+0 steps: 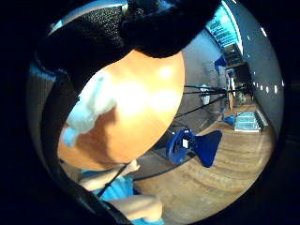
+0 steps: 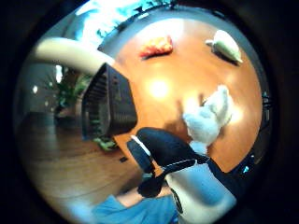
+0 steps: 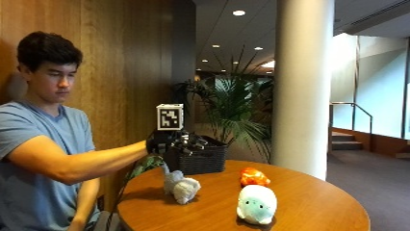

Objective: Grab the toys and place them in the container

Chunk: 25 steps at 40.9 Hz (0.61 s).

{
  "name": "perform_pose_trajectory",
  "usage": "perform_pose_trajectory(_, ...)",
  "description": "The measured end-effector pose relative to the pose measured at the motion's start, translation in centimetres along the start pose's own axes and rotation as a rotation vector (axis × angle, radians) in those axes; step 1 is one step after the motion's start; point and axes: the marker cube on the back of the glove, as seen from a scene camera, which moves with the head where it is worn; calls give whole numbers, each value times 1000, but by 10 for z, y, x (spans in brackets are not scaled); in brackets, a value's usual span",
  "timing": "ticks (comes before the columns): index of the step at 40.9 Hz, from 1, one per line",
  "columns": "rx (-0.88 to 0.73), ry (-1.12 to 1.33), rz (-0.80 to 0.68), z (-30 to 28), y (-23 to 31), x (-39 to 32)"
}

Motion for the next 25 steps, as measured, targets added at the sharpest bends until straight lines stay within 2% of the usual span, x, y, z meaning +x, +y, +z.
perform_pose_trajectory(9, -118, -114, 158, 62, 0, -12)
perform_pose_trajectory(25, -216, -187, 166, 133, 3, -27)
